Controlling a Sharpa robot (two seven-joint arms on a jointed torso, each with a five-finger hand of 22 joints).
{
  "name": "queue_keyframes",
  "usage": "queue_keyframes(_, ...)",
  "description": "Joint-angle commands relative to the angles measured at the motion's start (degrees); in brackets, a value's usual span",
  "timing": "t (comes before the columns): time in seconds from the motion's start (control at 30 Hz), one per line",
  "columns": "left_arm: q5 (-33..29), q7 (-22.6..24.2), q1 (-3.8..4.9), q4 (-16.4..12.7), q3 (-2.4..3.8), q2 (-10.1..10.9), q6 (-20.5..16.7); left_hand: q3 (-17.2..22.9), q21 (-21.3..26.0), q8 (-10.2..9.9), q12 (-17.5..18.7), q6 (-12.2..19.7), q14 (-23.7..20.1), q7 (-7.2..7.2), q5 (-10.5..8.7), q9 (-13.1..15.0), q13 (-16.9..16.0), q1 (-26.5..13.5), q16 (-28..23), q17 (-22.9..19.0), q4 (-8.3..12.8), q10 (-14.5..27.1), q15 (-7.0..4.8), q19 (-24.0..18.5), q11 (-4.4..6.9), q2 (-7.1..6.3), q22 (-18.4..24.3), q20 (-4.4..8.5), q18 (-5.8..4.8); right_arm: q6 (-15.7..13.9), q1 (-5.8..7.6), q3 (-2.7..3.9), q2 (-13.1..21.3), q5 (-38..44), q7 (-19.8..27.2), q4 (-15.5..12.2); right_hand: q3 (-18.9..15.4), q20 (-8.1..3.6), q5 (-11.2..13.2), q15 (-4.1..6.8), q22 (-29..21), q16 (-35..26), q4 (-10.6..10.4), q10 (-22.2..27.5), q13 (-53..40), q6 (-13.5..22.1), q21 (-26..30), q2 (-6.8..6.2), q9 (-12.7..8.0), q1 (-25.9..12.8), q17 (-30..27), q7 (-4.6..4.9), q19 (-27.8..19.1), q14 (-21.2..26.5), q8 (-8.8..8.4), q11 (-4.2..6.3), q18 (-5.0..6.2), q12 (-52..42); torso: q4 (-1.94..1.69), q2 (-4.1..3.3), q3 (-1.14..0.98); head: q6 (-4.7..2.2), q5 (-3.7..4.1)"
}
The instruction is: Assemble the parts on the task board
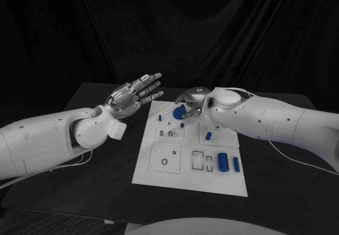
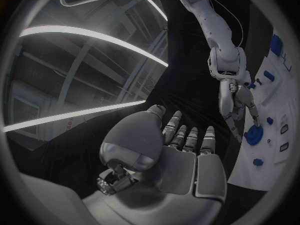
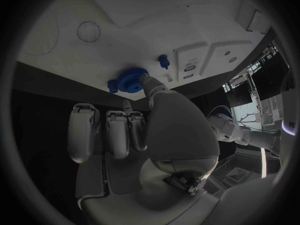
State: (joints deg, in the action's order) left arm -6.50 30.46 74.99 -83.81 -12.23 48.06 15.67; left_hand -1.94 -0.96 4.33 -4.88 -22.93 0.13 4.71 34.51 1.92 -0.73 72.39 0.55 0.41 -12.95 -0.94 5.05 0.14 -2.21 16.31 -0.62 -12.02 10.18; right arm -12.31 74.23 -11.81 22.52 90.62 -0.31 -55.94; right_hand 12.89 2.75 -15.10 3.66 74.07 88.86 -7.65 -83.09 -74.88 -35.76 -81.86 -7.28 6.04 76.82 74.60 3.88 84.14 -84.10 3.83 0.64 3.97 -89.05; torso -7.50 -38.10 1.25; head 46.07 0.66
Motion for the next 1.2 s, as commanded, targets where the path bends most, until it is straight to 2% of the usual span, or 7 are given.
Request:
queue_keyframes(0.03,0.06,0.48,-0.09,0.00,0.06,-0.15,0.91,2.27,0.69,1.08,-0.99,-0.24,-0.09,-0.07,1.26,0.94,-0.44,0.77,-0.49,-0.37,0.33,0.13,0.64,0.26,-0.83,-0.11,0.38,-0.54,0.17,-1.32,-0.16,0.04,0.18,0.20,0.52,-0.17,0.65,-0.40,1.37,0.71,11.71,1.14,0.32,-6.91,-15.12,1.80,0.37,1.92,-0.81,-0.80,15.40,-0.09,0.42,-5.90,-0.67,0.44,-1.53,-0.95,0.02,0.00,-0.01,-0.03,0.02)
queue_keyframes(0.2,0.06,0.46,-0.10,0.03,0.05,-0.08,0.87,2.39,0.69,1.09,-1.00,-0.20,-0.08,-0.06,1.34,0.94,-0.44,0.82,-0.48,-0.37,0.44,0.13,0.64,0.27,-0.84,-0.13,0.38,-0.55,0.17,-1.81,-0.18,0.04,0.40,0.20,0.64,-0.24,0.65,-0.49,1.44,0.80,11.68,1.14,0.34,-6.91,-15.12,2.36,0.46,2.00,-0.96,-0.77,15.40,-0.20,0.38,-5.90,-0.72,0.55,-1.51,-0.95,0.20,0.09,0.02,0.05,-0.22)
queue_keyframes(0.33,0.06,0.44,-0.11,0.03,0.05,-0.02,0.85,2.50,0.68,1.11,-1.03,-0.22,-0.08,-0.06,1.42,0.94,-0.45,0.86,-0.48,-0.37,0.55,0.13,0.64,0.28,-0.85,-0.14,0.37,-0.55,0.17,-1.63,-0.20,0.04,0.65,0.20,0.68,-0.27,0.38,-0.72,1.78,0.99,11.72,1.14,0.00,-6.91,-15.12,0.54,0.49,2.16,-0.81,-1.33,15.40,-0.31,0.39,-5.90,-0.22,0.73,-1.52,-0.95,0.21,0.04,-0.01,0.03,-0.26)
queue_keyframes(0.6,0.06,0.40,-0.13,0.12,0.05,-0.12,0.91,2.50,0.68,1.11,-1.03,-0.22,-0.08,-0.06,1.42,0.94,-0.45,0.86,-0.48,-0.37,0.55,0.13,0.64,0.28,-0.85,-0.14,0.37,-0.55,0.17,-0.76,-0.35,0.04,1.08,0.20,0.65,-0.44,-1.41,-0.98,5.21,1.13,11.83,1.14,-2.57,-6.91,-15.12,-3.40,0.70,2.92,-0.86,-5.11,15.40,-0.34,0.42,-5.90,0.90,0.87,-1.52,-0.95,0.06,0.05,-0.07,0.05,0.05)
queue_keyframes(0.73,0.06,0.37,-0.14,0.14,0.05,-0.17,1.00,2.67,0.68,1.15,-1.07,-0.26,-0.08,-0.04,1.54,0.95,-0.45,0.91,-0.48,-0.36,0.67,0.12,0.63,0.29,-0.87,-0.13,0.37,-0.56,0.17,0.03,-0.40,0.04,1.10,0.20,0.34,-0.40,-1.85,-0.92,5.23,1.01,11.78,1.14,-3.63,-6.91,-15.12,-7.18,1.03,3.62,-0.57,-6.50,15.40,-0.08,0.29,-5.90,1.83,0.69,-1.46,-0.95,0.08,0.06,-0.02,0.14,-0.01)
queue_keyframes(0.93,0.06,0.30,-0.16,0.15,0.05,-0.07,0.95,2.80,0.68,1.17,-1.10,-0.26,-0.08,-0.02,1.62,0.95,-0.45,0.94,-0.48,-0.36,0.74,0.11,0.63,0.29,-0.89,-0.09,0.37,-0.57,0.18,0.96,-0.46,0.04,1.10,0.20,0.12,-0.25,-2.42,-0.62,5.27,0.65,11.68,1.14,-5.11,-6.91,-15.12,-8.53,1.53,4.46,-0.68,-8.49,15.40,0.42,0.07,-5.90,2.00,0.27,-1.36,-0.95,0.20,0.04,0.04,0.18,-0.15)
queue_keyframes(1.2,0.06,0.16,-0.17,0.09,0.05,-0.04,1.03,2.96,0.68,1.22,-1.15,-0.33,-0.08,0.01,1.73,0.96,-0.46,0.96,-0.47,-0.36,0.81,0.10,0.62,0.29,-0.92,-0.06,0.37,-0.57,0.18,1.28,-0.69,0.04,1.34,0.20,0.38,-0.30,-2.73,-0.33,5.03,0.33,11.87,1.14,-6.32,-6.91,-15.12,-11.41,1.45,5.29,-0.49,-9.96,15.40,0.88,0.23,-5.90,2.80,-0.11,-1.41,-0.95,0.01,0.00,-0.05,0.20,0.09)
